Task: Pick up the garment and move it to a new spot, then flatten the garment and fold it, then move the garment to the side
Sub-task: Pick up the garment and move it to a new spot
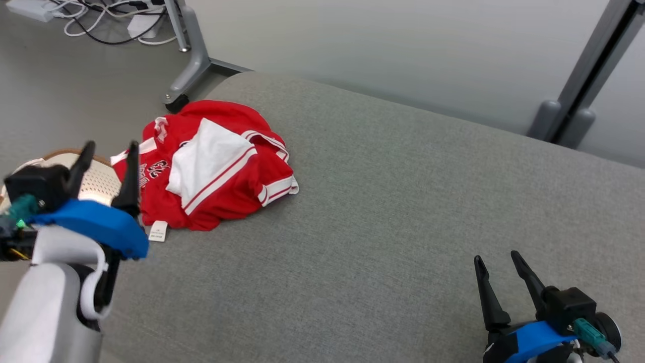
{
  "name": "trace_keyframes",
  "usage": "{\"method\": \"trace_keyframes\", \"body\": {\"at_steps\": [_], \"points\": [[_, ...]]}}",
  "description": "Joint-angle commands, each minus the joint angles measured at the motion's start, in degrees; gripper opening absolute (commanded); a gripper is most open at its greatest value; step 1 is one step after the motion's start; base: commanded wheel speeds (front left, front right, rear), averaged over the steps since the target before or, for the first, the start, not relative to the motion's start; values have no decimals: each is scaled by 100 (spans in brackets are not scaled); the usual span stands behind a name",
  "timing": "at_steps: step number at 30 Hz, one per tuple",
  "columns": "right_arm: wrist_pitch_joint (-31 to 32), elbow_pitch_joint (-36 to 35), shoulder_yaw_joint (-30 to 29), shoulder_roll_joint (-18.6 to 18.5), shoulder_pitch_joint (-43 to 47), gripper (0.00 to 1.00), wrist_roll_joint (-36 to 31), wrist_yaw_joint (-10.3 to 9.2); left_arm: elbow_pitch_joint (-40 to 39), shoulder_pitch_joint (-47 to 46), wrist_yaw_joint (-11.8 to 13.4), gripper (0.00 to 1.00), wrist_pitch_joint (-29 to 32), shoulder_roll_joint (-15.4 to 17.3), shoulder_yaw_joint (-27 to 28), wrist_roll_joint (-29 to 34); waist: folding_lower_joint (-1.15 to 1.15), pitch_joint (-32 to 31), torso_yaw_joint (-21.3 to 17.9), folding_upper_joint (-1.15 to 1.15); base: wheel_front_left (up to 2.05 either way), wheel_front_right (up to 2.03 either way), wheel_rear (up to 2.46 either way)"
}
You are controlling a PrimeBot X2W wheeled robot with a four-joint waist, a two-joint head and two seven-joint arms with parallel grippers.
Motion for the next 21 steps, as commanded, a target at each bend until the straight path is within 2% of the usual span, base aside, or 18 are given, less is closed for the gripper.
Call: {"method": "trace_keyframes", "body": {"at_steps": [1, 7, 14, 21], "points": [[29, -47, 17, -36, -95, 100, -69, 3, 78, -313, -25, 100, 255, 59, 69, -131, 0, 99, -99, 0, 0, 0, 0], [119, -237, 72, -34, -332, 100, -177, 3, 610, -1183, -84, 100, 1167, 427, 229, -393, 0, 592, -595, 0, 0, 0, 0], [235, -461, 57, -31, -528, 100, -364, 3, 1567, -1628, -8, 100, 1793, 662, 296, -498, 0, 1106, -1214, 0, 0, 0, 0], [338, -706, 82, -32, -730, 100, -453, 2, 2255, -1623, 200, 100, 1882, 825, 434, -526, 0, 1627, -1759, 0, 0, 0, 0]]}}
